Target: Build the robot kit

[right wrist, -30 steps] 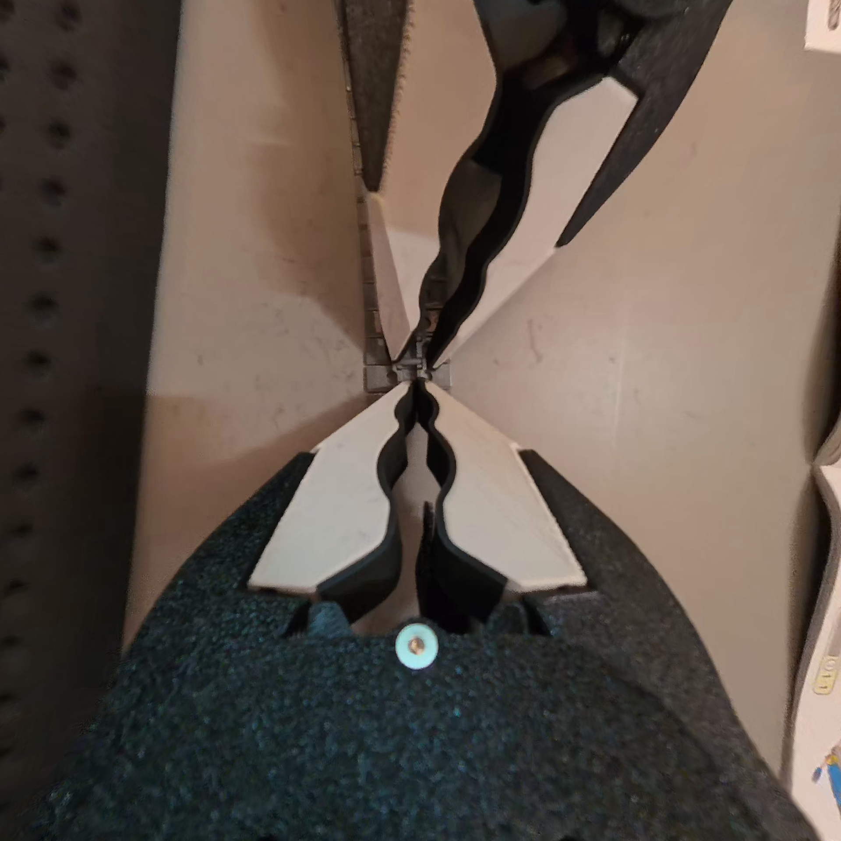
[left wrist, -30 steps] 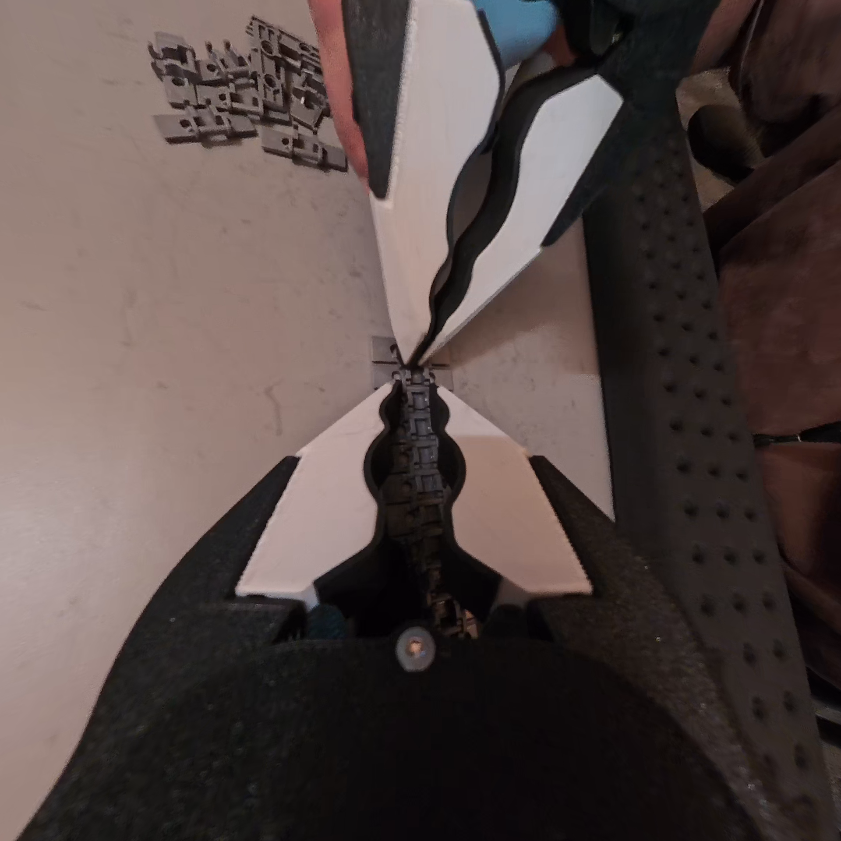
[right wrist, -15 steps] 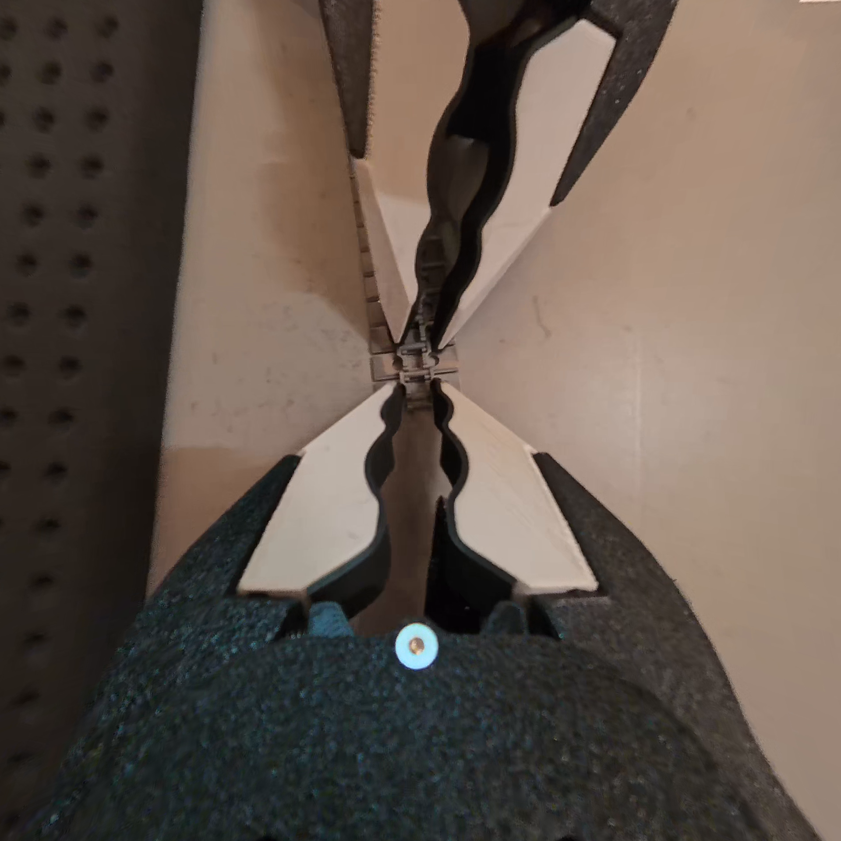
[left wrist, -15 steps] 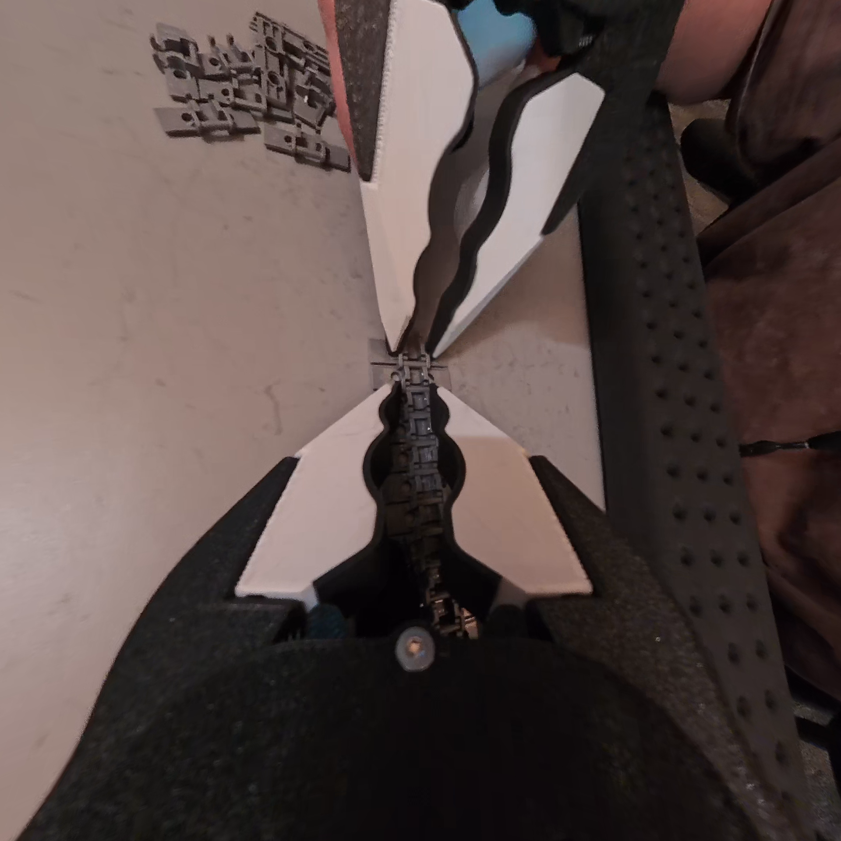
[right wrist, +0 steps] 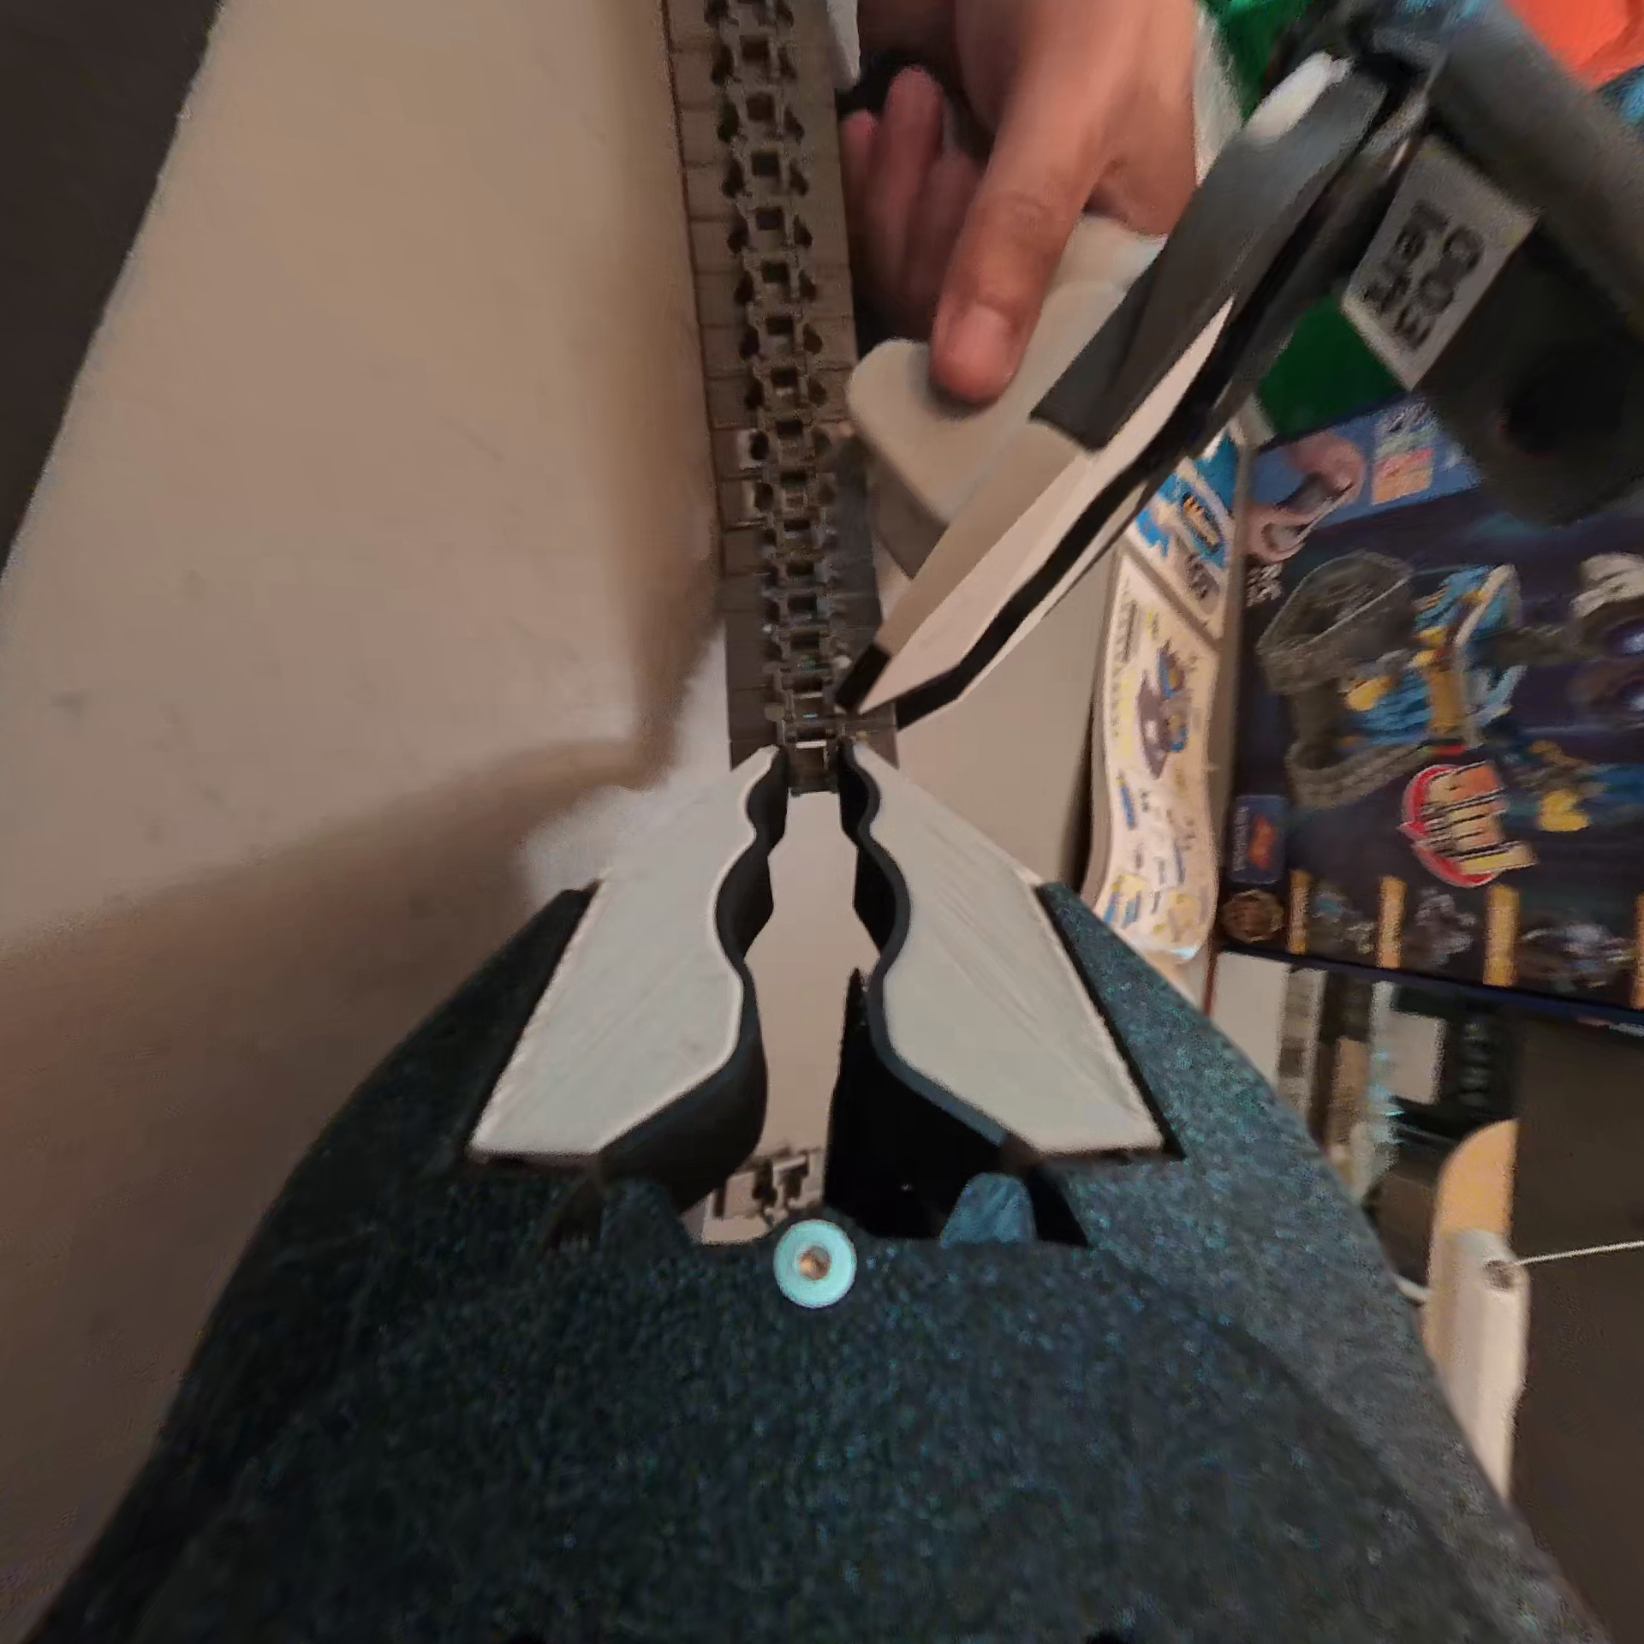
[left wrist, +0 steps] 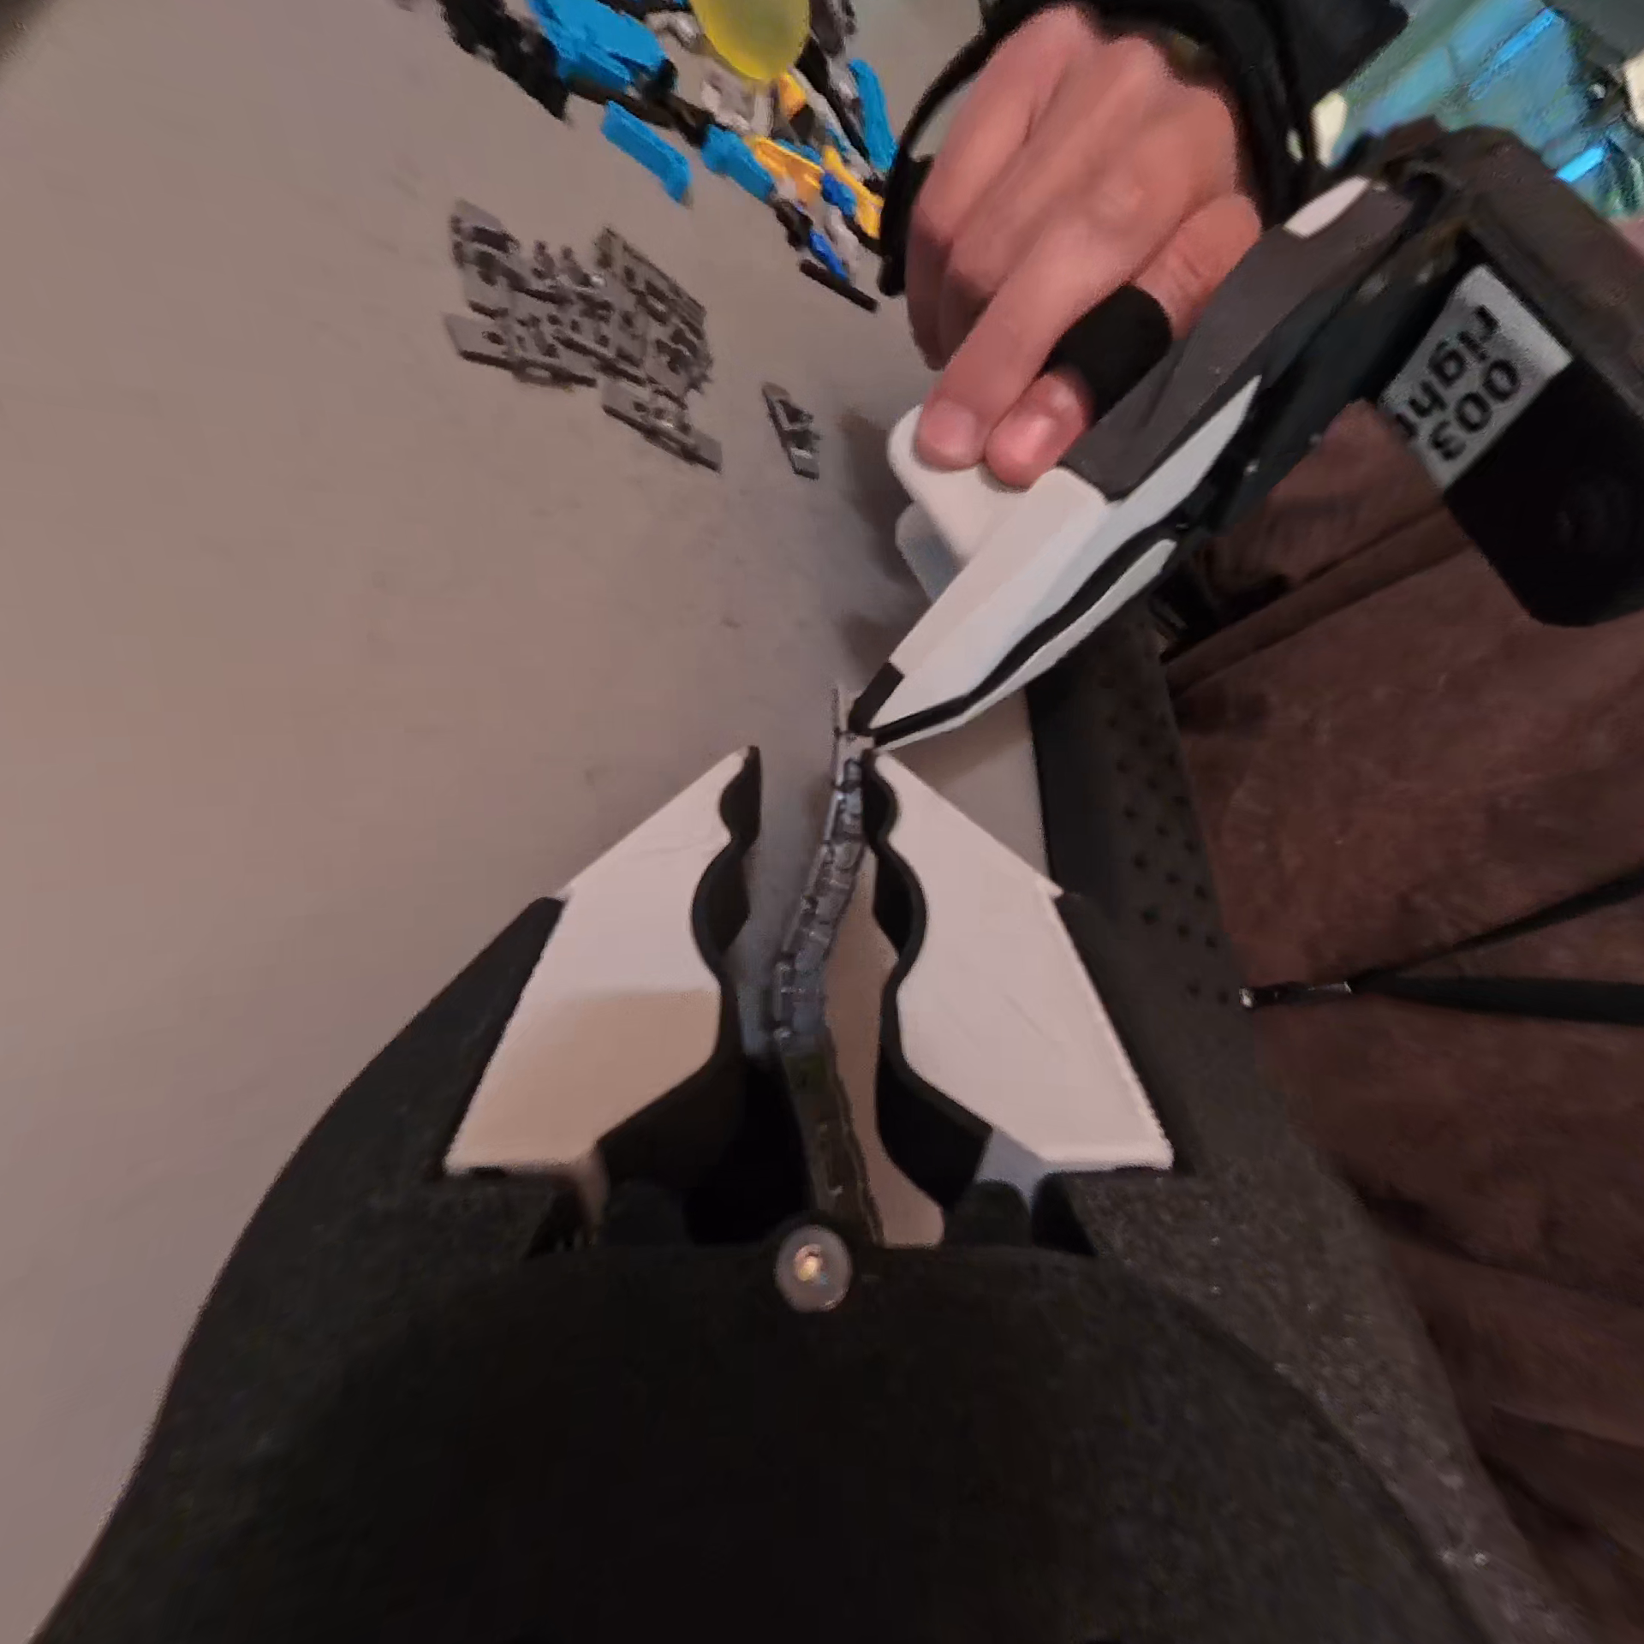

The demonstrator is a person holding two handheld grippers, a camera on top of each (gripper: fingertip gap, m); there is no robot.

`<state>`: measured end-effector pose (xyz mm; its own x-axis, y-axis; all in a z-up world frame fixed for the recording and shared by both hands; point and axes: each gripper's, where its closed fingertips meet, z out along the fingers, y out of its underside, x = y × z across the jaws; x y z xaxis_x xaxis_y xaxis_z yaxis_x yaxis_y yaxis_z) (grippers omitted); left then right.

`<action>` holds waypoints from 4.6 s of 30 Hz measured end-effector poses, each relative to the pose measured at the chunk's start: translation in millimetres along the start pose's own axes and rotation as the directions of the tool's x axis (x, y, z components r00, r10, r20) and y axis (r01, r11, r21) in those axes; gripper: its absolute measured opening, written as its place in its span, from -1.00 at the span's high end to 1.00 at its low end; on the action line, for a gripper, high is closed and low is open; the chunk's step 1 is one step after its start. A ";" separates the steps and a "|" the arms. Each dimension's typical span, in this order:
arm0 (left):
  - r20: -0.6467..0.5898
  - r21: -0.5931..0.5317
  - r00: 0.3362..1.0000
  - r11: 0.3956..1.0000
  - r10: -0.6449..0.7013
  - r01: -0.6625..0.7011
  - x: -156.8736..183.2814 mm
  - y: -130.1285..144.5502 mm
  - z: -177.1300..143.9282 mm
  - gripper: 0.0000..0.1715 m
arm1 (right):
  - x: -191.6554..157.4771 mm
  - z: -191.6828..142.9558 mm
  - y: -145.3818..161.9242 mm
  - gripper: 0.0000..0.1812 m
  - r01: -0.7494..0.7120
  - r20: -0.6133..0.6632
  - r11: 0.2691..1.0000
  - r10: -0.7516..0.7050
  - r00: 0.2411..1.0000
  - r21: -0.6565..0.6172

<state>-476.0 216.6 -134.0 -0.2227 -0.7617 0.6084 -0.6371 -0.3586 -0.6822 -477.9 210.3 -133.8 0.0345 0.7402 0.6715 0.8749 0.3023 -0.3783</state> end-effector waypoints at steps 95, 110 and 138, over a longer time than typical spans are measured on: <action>0.057 -0.029 0.994 0.995 -0.090 0.092 -11.5 8.4 3.8 0.97 | -8.2 2.5 18.5 0.88 -0.259 -0.147 0.944 0.233 0.961 -0.203; 0.055 -0.024 0.993 0.994 -0.102 0.104 -12.9 7.7 1.7 0.97 | -3.2 12.0 23.2 0.87 -0.177 -0.105 0.958 0.157 0.982 -0.224; 0.028 -0.047 0.986 0.985 -0.162 0.164 -14.1 12.8 -2.1 0.97 | -18.8 12.8 23.6 0.71 -0.746 0.323 0.663 0.722 0.612 -0.070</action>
<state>-482.7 223.9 -150.5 -0.0954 -0.7083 0.6994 -0.6990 -0.4526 -0.5537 -464.1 211.2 -163.6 0.4968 0.8652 -0.0682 0.5878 -0.3933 -0.7070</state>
